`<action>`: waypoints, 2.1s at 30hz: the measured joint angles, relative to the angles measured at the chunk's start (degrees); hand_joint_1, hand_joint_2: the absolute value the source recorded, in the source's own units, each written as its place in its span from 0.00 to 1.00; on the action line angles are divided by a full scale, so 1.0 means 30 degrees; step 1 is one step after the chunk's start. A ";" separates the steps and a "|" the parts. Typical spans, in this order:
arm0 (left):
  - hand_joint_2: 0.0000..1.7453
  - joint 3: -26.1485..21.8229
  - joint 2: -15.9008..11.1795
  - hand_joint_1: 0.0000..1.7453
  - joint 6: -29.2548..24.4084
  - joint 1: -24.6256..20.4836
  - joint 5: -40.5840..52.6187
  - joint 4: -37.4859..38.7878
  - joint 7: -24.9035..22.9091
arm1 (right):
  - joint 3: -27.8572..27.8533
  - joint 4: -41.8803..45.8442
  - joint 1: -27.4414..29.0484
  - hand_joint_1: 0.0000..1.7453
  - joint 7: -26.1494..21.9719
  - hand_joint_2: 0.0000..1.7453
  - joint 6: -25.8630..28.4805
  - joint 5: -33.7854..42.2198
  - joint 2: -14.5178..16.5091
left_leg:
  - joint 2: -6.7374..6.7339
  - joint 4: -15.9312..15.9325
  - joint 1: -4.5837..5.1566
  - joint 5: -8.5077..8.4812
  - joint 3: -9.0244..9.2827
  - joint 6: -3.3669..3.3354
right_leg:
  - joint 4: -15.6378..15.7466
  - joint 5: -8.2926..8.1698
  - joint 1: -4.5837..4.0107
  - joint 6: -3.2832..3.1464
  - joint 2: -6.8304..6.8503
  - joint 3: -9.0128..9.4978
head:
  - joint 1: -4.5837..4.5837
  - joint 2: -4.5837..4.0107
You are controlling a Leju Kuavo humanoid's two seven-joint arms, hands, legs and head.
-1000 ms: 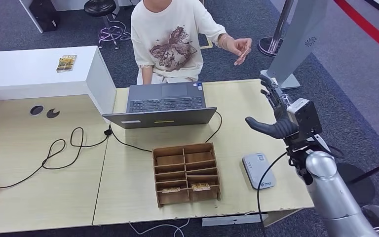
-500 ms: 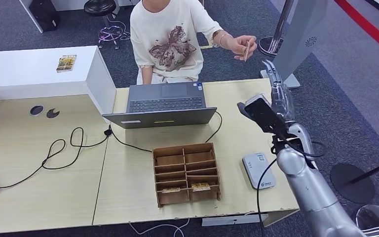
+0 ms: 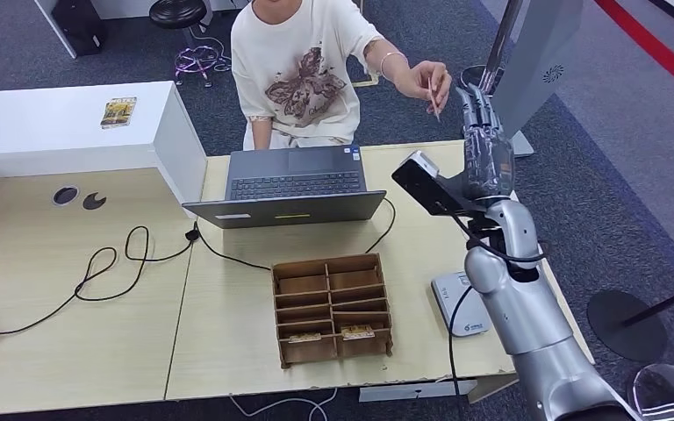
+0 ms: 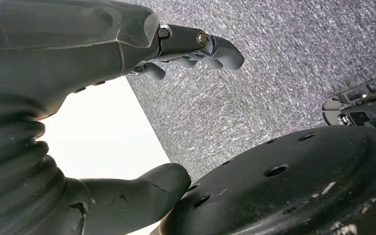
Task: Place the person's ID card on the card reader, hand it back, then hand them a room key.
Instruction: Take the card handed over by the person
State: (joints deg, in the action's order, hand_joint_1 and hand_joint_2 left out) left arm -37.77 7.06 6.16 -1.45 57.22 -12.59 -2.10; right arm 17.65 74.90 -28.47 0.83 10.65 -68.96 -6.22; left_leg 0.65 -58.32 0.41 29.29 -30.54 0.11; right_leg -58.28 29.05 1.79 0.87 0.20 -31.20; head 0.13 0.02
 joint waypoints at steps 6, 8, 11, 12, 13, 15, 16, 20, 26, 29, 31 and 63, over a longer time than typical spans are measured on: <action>1.00 0.0000 0.0000 0.00 0.0026 -0.0014 0.0277 0.0000 0.0005 | -0.0337 -0.0977 -0.0642 0.00 0.0377 1.00 0.0022 -0.1279 0.0330 | -0.0002 0.0000 0.0000 0.0000 -0.0001 0.0000 | 0.0000 0.0000 0.0000 0.0000 -0.0002 -0.0004 | 0.0000 0.0000; 1.00 0.0000 0.0000 0.00 0.0042 -0.0018 0.0366 0.0000 0.0007 | -0.0443 -0.1266 -0.0838 0.00 0.0483 1.00 0.0029 -0.1621 0.0405 | -0.0001 0.0000 0.0000 0.0000 -0.0001 0.0000 | 0.0000 0.0000 0.0000 0.0000 -0.0001 -0.0006 | 0.0000 -0.0002; 1.00 0.0000 -0.0004 0.00 0.0062 -0.0020 0.0512 0.0000 0.0007 | -0.0712 -0.1647 -0.1107 0.00 0.0645 1.00 0.0047 -0.1996 0.0496 | 0.0001 0.0000 0.0000 -0.0001 -0.0002 0.0001 | -0.0001 0.0000 0.0000 0.0000 0.0001 -0.0005 | 0.0000 0.0000; 1.00 0.0000 -0.0005 0.00 0.0064 -0.0021 0.0554 0.0000 0.0013 | -0.0805 -0.1761 -0.1185 0.04 0.0682 1.00 0.0049 -0.2061 0.0519 | 0.0000 -0.0001 0.0000 -0.0001 -0.0002 0.0001 | -0.0001 -0.0001 0.0000 -0.0001 0.0000 -0.0005 | 0.0000 0.0000; 1.00 0.0000 -0.0007 0.00 0.0068 -0.0022 0.0592 0.0000 0.0027 | -0.0899 -0.1863 -0.1252 0.24 0.0709 1.00 0.0049 -0.2116 0.0539 | -0.0001 -0.0001 0.0000 -0.0001 -0.0002 0.0001 | -0.0001 -0.0001 0.0000 -0.0001 -0.0001 -0.0005 | 0.0000 0.0002; 1.00 -0.0004 -0.0007 0.00 0.0073 -0.0027 0.0643 0.0000 0.0056 | -0.1114 -0.2029 -0.1359 0.70 0.0723 1.00 0.0049 -0.2213 0.0597 | -0.0001 -0.0001 0.0000 -0.0001 -0.0002 0.0001 | -0.0001 -0.0002 0.0000 -0.0002 -0.0001 -0.0005 | 0.0000 0.0002; 1.00 -0.0007 -0.0007 0.00 0.0077 -0.0028 0.0667 0.0000 0.0066 | -0.1216 -0.2098 -0.1403 0.91 0.0727 1.00 0.0049 -0.2278 0.0626 | 0.0000 -0.0002 0.0000 -0.0001 -0.0002 0.0001 | -0.0001 -0.0003 0.0000 -0.0002 0.0000 -0.0005 | 0.0000 0.0002; 1.00 -0.0015 -0.0007 0.00 0.0080 -0.0031 0.0810 0.0000 0.0073 | -0.1612 -0.2300 -0.1507 1.00 0.0729 1.00 0.0047 -0.2473 0.0729 | 0.0001 -0.0002 0.0000 -0.0001 -0.0002 0.0002 | -0.0001 -0.0003 0.0000 -0.0002 0.0001 -0.0005 | 0.0000 -0.0003; 1.00 -0.0018 -0.0007 0.00 0.0095 -0.0035 0.0882 0.0000 0.0087 | -0.2032 -0.2481 -0.1520 1.00 0.0716 1.00 0.0049 -0.2608 0.0809 | 0.0002 -0.0002 0.0000 -0.0001 -0.0002 0.0002 | -0.0001 -0.0003 0.0000 -0.0003 0.0002 -0.0006 | 0.0000 0.0000; 1.00 -0.0022 -0.0011 0.00 0.0095 -0.0036 0.0883 0.0000 0.0100 | -0.2209 -0.2482 -0.1520 1.00 0.0709 1.00 0.0049 -0.2608 0.0825 | 0.0001 -0.0002 0.0000 -0.0001 -0.0002 0.0002 | -0.0001 -0.0003 0.0000 -0.0003 0.0001 -0.0007 | 0.0000 -0.0004; 1.00 -0.0022 -0.0013 0.00 0.0095 -0.0037 0.0883 0.0000 0.0113 | -0.2311 -0.2481 -0.1520 1.00 0.0687 1.00 0.0051 -0.2606 0.0829 | 0.0000 -0.0002 0.0000 -0.0001 -0.0001 0.0002 | 0.0000 -0.0003 0.0000 -0.0003 0.0001 -0.0007 | 0.0000 -0.0002; 1.00 -0.2625 0.0066 0.00 -0.0104 0.0028 0.0242 0.0000 0.0282 | -0.6114 -0.0625 0.0990 1.00 -0.3865 1.00 -0.9718 1.9260 -0.3384 | 0.0063 -0.0076 0.0004 0.0010 -0.0059 -0.0012 | 0.0020 -0.0013 0.0003 0.0020 0.0061 -0.0037 | 0.0004 0.0002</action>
State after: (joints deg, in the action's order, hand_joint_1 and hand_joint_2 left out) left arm -45.64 7.26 5.85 -1.37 57.94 -12.59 -1.25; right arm -0.69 73.02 -25.50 -10.76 -18.50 -11.18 -16.37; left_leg 0.84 -58.55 0.42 29.32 -30.72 0.07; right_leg -58.22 29.02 1.80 0.93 0.38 -31.31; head 0.14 0.02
